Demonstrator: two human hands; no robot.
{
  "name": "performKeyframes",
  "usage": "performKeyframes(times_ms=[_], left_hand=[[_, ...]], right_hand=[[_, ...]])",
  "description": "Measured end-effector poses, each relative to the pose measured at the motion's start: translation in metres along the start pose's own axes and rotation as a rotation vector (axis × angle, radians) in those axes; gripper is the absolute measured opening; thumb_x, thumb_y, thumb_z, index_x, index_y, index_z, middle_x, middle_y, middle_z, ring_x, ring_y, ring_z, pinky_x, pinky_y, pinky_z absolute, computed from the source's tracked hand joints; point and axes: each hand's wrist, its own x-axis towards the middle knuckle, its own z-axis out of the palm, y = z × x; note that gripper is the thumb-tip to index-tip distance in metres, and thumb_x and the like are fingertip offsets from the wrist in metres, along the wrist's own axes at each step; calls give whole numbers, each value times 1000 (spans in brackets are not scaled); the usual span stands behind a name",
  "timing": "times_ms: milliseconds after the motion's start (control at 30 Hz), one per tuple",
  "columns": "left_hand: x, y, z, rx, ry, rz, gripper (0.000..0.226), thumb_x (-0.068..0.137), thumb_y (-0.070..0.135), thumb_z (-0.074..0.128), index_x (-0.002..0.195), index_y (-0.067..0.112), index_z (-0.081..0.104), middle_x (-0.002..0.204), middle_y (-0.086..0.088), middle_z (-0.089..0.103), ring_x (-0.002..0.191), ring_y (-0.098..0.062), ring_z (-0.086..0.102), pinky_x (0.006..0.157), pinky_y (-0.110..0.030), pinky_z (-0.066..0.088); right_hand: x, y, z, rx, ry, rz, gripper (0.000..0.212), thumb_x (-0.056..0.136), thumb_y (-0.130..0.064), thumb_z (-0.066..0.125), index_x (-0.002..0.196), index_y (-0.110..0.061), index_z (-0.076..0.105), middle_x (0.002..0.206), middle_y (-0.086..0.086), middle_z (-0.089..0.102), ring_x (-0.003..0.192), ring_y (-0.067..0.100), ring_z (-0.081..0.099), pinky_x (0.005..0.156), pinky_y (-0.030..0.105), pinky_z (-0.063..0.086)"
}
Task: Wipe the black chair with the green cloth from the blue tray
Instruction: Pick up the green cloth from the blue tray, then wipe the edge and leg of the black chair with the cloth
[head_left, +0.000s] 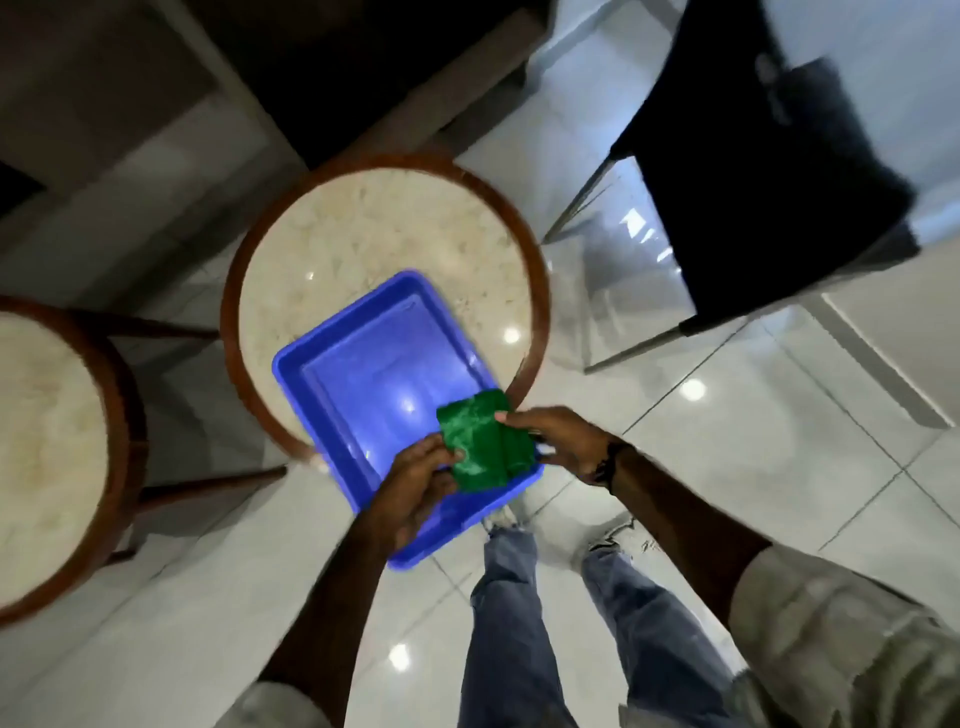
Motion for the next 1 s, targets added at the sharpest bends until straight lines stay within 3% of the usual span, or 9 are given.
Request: performKeyframes(times_ms=[167, 300, 367, 433, 500, 600, 800, 900, 1000], left_hand=[[-3, 29, 117, 132, -220, -53, 39, 90, -5, 52, 128, -3, 61, 119, -21, 72, 100, -29, 73, 93, -43, 61], [3, 18, 228, 445, -67, 34, 37, 95, -3, 52, 130, 9, 53, 96, -10, 67, 85, -22, 66, 82, -36, 54], [5, 2, 274, 472, -79, 42, 30, 98, 9, 54, 127, 18, 51, 101, -8, 66, 90, -25, 64, 87, -41, 49], [4, -18, 323, 533, -146, -7, 27, 100, 32, 55, 126, 23, 56, 115, -5, 69, 102, -25, 67, 92, -43, 51], [3, -38, 361, 603, -161, -9, 37, 96, 47, 57, 127, 27, 59, 117, -1, 71, 106, -23, 69, 88, -41, 56], [2, -67, 404, 635, -105, 67, 35, 92, 40, 67, 124, 25, 64, 106, -3, 75, 96, -19, 73, 76, -33, 60], [-3, -98, 443, 761, -180, 1, 14, 93, 39, 65, 100, 28, 71, 97, 1, 78, 90, -18, 76, 72, -34, 61], [-3, -105, 455, 836, -223, -12, 23, 95, 39, 63, 110, 25, 71, 100, 0, 78, 94, -19, 75, 67, -31, 61], [3, -105, 467, 875, -266, -45, 33, 95, 38, 62, 121, 19, 69, 109, -7, 77, 103, -26, 73, 75, -37, 63]], right_hand=[[-73, 3, -92, 410, -173, -147, 44, 94, -19, 59, 134, -2, 56, 136, 21, 60, 130, 36, 54, 110, 53, 41], [-132, 16, -163, 476, 212, -323, 28, 82, -6, 74, 106, 5, 65, 117, 24, 68, 106, 38, 67, 91, 50, 56], [-153, 24, -190, 431, 436, -385, 24, 71, 1, 82, 78, -6, 59, 99, 20, 66, 89, 31, 67, 84, 47, 58], [-172, 34, -216, 419, 481, -435, 36, 65, 6, 85, 71, -12, 54, 92, 17, 63, 88, 28, 63, 90, 51, 54], [-186, 46, -237, 451, 434, -448, 35, 63, 9, 84, 75, -11, 58, 88, 13, 65, 88, 27, 63, 92, 50, 53], [-201, 68, -268, 541, 366, -447, 41, 67, 14, 79, 102, -1, 66, 95, 16, 67, 90, 28, 64, 91, 47, 55], [-229, 109, -311, 741, 352, -409, 33, 82, 13, 64, 113, 2, 64, 91, 14, 67, 78, 22, 66, 64, 29, 59], [-239, 123, -325, 780, 356, -379, 34, 86, 10, 54, 117, 4, 66, 100, 16, 67, 83, 24, 66, 68, 29, 56], [-242, 130, -335, 828, 378, -361, 39, 83, 7, 50, 119, 3, 66, 105, 15, 67, 92, 28, 64, 73, 31, 55]])
